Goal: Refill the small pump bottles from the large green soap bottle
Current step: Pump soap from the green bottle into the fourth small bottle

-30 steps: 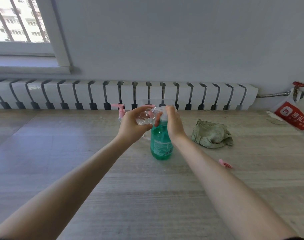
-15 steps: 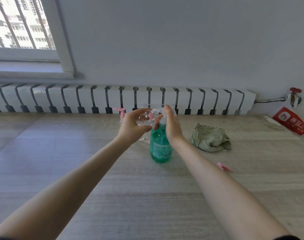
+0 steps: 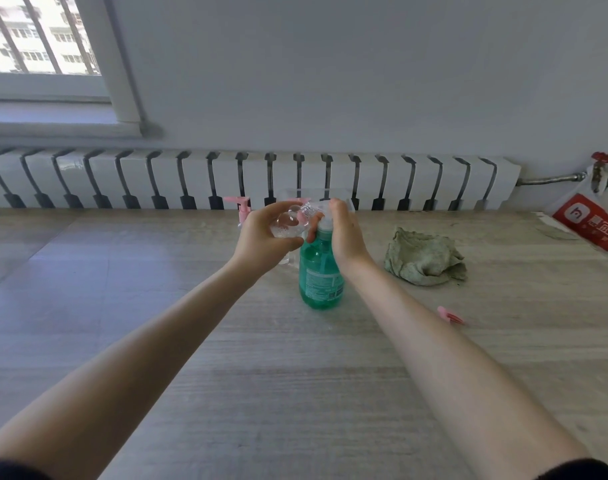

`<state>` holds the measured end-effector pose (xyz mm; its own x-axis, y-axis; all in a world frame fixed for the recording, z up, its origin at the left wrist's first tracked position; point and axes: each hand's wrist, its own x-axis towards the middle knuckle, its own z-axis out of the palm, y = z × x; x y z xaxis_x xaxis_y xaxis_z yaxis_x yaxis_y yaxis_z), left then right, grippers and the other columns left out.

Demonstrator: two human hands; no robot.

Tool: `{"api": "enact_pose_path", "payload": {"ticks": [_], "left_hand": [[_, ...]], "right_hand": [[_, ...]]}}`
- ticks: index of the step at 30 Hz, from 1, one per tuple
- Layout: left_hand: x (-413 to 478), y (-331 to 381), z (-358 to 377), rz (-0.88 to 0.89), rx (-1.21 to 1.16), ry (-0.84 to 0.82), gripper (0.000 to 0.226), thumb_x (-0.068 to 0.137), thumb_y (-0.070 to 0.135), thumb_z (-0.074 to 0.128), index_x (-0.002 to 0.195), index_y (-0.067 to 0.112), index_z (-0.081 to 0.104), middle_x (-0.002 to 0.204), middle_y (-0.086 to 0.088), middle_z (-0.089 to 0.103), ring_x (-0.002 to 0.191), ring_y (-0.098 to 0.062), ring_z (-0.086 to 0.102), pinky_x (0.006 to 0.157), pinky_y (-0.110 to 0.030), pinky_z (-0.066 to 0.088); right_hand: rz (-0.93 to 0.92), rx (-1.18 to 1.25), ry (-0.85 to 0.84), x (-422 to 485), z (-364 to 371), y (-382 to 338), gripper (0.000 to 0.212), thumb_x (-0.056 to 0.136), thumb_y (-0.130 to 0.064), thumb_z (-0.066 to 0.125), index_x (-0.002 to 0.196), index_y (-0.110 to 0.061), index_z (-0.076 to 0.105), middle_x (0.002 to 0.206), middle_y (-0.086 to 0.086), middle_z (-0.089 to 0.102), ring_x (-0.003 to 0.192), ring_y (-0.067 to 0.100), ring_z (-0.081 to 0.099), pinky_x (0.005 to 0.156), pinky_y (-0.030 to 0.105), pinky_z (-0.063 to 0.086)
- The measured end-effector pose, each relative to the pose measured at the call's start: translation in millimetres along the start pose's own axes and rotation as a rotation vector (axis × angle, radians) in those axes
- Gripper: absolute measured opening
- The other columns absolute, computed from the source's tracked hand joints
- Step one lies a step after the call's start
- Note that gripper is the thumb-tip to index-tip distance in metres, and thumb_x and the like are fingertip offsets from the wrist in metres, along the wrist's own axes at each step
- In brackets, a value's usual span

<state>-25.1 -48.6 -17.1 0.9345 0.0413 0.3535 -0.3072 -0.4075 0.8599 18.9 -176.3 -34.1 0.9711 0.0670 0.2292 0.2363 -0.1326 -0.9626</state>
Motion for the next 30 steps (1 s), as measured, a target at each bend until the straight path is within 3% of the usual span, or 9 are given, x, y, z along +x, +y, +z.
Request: {"api": "enact_pose_path", "payload": {"ticks": [7, 12, 17, 21, 26, 30], "left_hand": [[-0.1, -0.9, 0.5, 0.001, 0.003, 0.007, 0.056, 0.07, -0.004, 0.076, 0.114, 0.026, 0.06, 0.095, 0.014, 0.064, 0.095, -0.003, 0.061, 0.084, -0.02, 0.049], [1.5, -0.1, 0.4, -0.01, -0.018, 0.013, 0.058, 0.07, 0.0, 0.078, 0.122, 0.017, 0.06, 0.102, 0.003, 0.067, 0.098, -0.009, 0.063, 0.086, -0.024, 0.052], [-0.3, 5.2, -0.3, -0.016, -0.019, 0.006, 0.058, 0.07, -0.001, 0.077, 0.122, 0.016, 0.06, 0.098, 0.009, 0.065, 0.096, -0.005, 0.061, 0.08, -0.018, 0.05], [0.1, 6.0, -1.7, -0.02, -0.018, 0.009, 0.057, 0.071, -0.003, 0.076, 0.123, 0.016, 0.06, 0.104, 0.003, 0.066, 0.099, -0.01, 0.062, 0.086, -0.022, 0.05], [1.2, 5.8, -1.5, -0.018, -0.002, 0.01, 0.059, 0.071, -0.002, 0.076, 0.124, 0.016, 0.059, 0.109, 0.0, 0.066, 0.102, -0.012, 0.061, 0.092, -0.029, 0.05], [1.1, 4.6, -0.7, -0.014, 0.007, 0.011, 0.059, 0.07, -0.001, 0.077, 0.124, 0.018, 0.06, 0.107, 0.001, 0.066, 0.1, -0.011, 0.061, 0.089, -0.026, 0.049]], "right_hand": [[-0.011, -0.006, -0.003, 0.3, 0.1, 2.0, 0.062, 0.075, -0.067, 0.023, 0.071, -0.014, 0.054, 0.066, 0.011, 0.052, 0.067, 0.026, 0.051, 0.092, 0.058, 0.045], [-0.023, -0.055, -0.021, 1.9, -0.7, 0.0, 0.094, 0.07, -0.083, 0.015, 0.069, -0.002, 0.062, 0.063, 0.009, 0.06, 0.072, 0.028, 0.059, 0.096, 0.053, 0.042], [-0.037, -0.013, -0.038, -4.7, -1.6, -7.0, 0.078, 0.068, -0.084, 0.013, 0.049, -0.022, 0.057, 0.056, 0.002, 0.059, 0.068, 0.026, 0.057, 0.096, 0.053, 0.042], [-0.014, -0.01, -0.04, -1.9, -2.0, -6.4, 0.083, 0.067, -0.084, 0.022, 0.059, -0.01, 0.057, 0.061, 0.007, 0.06, 0.069, 0.025, 0.058, 0.097, 0.052, 0.042], [-0.011, -0.03, -0.042, -0.3, -2.7, -6.3, 0.078, 0.069, -0.079, 0.025, 0.061, -0.008, 0.056, 0.062, 0.011, 0.059, 0.069, 0.024, 0.057, 0.096, 0.053, 0.042], [-0.007, -0.055, -0.012, 0.3, -0.9, -5.4, 0.073, 0.072, -0.075, 0.025, 0.061, -0.01, 0.056, 0.065, 0.015, 0.06, 0.068, 0.025, 0.056, 0.093, 0.054, 0.044]]}}
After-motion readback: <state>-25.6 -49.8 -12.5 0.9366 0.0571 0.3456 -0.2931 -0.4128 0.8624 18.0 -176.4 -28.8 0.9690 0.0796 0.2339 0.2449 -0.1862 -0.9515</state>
